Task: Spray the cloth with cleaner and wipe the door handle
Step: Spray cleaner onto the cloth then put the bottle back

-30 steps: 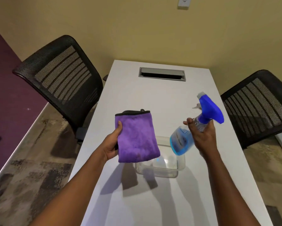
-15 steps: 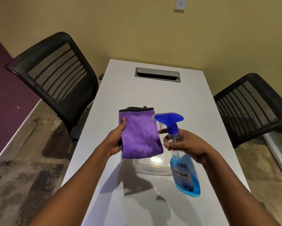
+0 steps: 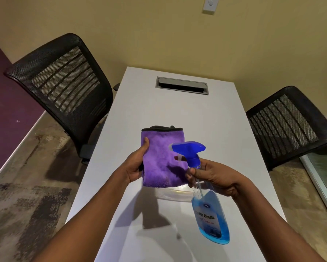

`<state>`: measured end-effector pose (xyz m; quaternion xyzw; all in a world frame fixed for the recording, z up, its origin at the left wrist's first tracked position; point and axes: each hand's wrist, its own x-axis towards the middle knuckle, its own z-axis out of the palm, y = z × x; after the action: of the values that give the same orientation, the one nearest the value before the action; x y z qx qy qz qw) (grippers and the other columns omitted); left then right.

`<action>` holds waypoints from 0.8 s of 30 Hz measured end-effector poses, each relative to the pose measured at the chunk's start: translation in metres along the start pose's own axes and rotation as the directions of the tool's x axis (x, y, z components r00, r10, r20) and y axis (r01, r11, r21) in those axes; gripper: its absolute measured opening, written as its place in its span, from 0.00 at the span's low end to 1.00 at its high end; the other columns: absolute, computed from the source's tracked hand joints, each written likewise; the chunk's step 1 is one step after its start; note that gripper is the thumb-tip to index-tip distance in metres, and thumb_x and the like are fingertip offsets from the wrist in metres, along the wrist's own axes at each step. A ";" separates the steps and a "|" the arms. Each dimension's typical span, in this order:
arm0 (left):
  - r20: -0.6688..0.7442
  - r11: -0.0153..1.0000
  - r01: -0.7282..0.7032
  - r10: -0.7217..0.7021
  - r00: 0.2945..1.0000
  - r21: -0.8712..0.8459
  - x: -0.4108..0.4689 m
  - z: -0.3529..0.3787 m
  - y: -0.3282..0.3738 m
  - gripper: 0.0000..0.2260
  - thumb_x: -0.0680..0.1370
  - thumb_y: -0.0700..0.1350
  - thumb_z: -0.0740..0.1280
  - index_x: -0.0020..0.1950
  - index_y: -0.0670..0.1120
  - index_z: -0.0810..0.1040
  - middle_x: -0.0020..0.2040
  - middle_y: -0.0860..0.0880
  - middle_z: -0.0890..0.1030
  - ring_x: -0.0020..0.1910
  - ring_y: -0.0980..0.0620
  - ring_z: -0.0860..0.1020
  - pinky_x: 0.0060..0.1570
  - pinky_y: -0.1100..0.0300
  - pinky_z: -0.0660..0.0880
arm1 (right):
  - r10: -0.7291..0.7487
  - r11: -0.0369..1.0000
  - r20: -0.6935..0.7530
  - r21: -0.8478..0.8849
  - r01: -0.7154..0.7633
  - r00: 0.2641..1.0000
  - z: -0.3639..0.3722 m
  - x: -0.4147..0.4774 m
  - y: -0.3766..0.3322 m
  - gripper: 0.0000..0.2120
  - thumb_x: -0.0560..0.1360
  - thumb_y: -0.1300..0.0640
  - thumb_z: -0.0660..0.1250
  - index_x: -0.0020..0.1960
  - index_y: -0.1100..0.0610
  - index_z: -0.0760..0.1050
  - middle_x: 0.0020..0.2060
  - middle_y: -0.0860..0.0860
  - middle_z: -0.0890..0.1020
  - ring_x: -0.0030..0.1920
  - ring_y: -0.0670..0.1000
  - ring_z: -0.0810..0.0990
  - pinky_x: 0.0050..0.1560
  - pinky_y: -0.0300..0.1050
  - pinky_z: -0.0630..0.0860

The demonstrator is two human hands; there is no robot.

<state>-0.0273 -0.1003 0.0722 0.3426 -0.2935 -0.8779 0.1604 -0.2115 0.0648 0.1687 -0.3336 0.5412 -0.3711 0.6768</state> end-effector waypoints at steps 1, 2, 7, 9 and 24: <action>0.007 1.000 0.002 -0.002 1.000 0.001 0.000 0.001 -0.001 0.28 0.76 0.65 0.62 0.66 0.45 0.76 0.61 0.40 0.80 0.62 0.38 0.78 0.65 0.41 0.72 | 0.003 1.000 -0.003 -0.001 -0.003 1.000 0.001 0.000 0.001 0.07 0.70 0.49 0.72 0.48 0.44 0.82 0.36 0.48 0.79 0.40 0.46 0.77 0.47 0.42 0.76; 0.013 1.000 0.003 -0.003 1.000 0.003 0.000 0.001 -0.002 0.28 0.76 0.65 0.62 0.66 0.45 0.76 0.62 0.40 0.80 0.63 0.38 0.77 0.65 0.40 0.71 | 0.007 1.000 -0.009 0.006 -0.007 1.000 0.002 0.001 0.002 0.05 0.72 0.52 0.72 0.48 0.45 0.82 0.36 0.48 0.79 0.39 0.46 0.77 0.46 0.40 0.77; 0.018 0.999 0.010 -0.011 1.000 0.035 -0.002 0.003 -0.006 0.28 0.76 0.65 0.61 0.66 0.46 0.76 0.64 0.38 0.78 0.63 0.37 0.77 0.66 0.39 0.70 | 0.084 0.996 -0.012 -0.001 -0.084 0.996 0.003 0.001 0.007 0.08 0.70 0.52 0.71 0.47 0.54 0.78 0.35 0.49 0.79 0.38 0.46 0.78 0.44 0.40 0.77; 0.013 0.999 0.014 -0.014 1.000 0.037 -0.003 0.002 -0.008 0.28 0.76 0.65 0.61 0.67 0.45 0.75 0.65 0.38 0.78 0.63 0.37 0.77 0.66 0.39 0.70 | 0.097 0.995 -0.002 -0.028 -0.097 0.995 0.004 0.001 0.009 0.08 0.70 0.51 0.71 0.45 0.54 0.76 0.36 0.49 0.79 0.39 0.47 0.78 0.45 0.42 0.75; -0.010 0.999 0.030 -0.030 0.999 0.039 -0.004 0.003 -0.016 0.27 0.77 0.64 0.60 0.66 0.45 0.76 0.63 0.39 0.79 0.63 0.37 0.77 0.66 0.38 0.70 | -0.006 0.998 0.055 -0.061 0.010 0.998 0.005 0.006 0.018 0.21 0.72 0.61 0.72 0.63 0.51 0.74 0.39 0.46 0.80 0.39 0.49 0.77 0.42 0.42 0.77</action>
<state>-0.0281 -0.0850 0.0661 0.3543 -0.3049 -0.8726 0.1417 -0.2033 0.0687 0.1518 -0.3665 0.5322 -0.3478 0.6793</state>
